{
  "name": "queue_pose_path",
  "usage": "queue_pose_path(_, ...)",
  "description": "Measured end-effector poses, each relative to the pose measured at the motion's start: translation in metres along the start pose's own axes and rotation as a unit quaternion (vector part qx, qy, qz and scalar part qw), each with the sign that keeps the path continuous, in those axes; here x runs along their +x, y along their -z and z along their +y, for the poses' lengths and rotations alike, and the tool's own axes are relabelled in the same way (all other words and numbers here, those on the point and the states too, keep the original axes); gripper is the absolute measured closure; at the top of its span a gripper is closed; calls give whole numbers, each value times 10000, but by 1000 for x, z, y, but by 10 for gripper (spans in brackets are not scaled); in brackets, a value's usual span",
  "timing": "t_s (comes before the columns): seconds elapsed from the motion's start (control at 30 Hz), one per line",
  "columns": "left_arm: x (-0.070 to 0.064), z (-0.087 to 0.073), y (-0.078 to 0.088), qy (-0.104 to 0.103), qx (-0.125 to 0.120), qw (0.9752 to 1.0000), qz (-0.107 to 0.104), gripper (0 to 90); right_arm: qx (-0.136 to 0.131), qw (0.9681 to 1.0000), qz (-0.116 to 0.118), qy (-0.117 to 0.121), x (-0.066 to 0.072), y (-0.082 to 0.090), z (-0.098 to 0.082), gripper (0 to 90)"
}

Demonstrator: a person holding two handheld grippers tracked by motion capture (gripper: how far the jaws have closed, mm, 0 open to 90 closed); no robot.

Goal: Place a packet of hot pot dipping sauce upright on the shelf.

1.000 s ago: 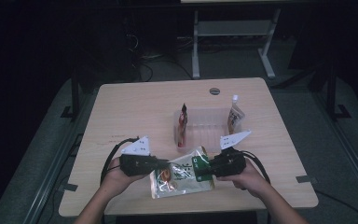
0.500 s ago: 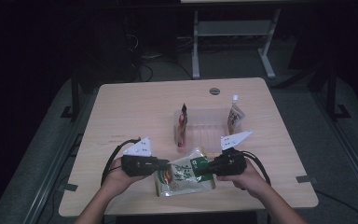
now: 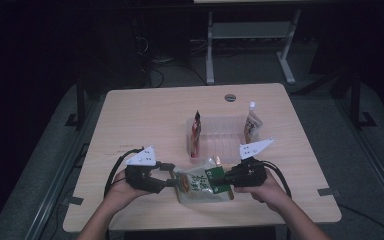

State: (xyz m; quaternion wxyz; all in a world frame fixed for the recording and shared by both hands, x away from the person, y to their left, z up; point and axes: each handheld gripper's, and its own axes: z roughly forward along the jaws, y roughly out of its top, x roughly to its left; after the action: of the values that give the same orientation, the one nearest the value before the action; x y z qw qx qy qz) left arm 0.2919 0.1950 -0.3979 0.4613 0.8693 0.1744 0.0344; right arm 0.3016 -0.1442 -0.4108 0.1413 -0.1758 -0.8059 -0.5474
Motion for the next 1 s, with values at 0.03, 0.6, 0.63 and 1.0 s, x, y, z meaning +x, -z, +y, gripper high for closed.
queue_pose_path(0.03,1,-2,0,17,8,10000,19,404,-9,10000,-9,27,0,1,0,900)
queue_pose_path(0.6,9,-17,-6,136,387,9991,125,262,-625,9979,58,138,9,24,12,900)
queue_pose_path(0.63,10,-18,-5,129,380,9991,131,260,-658,9977,54,148,10,26,13,900)
queue_pose_path(1.0,17,-26,-2,292,437,9984,220,249,-1020,9945,-114,221,17,48,21,900)
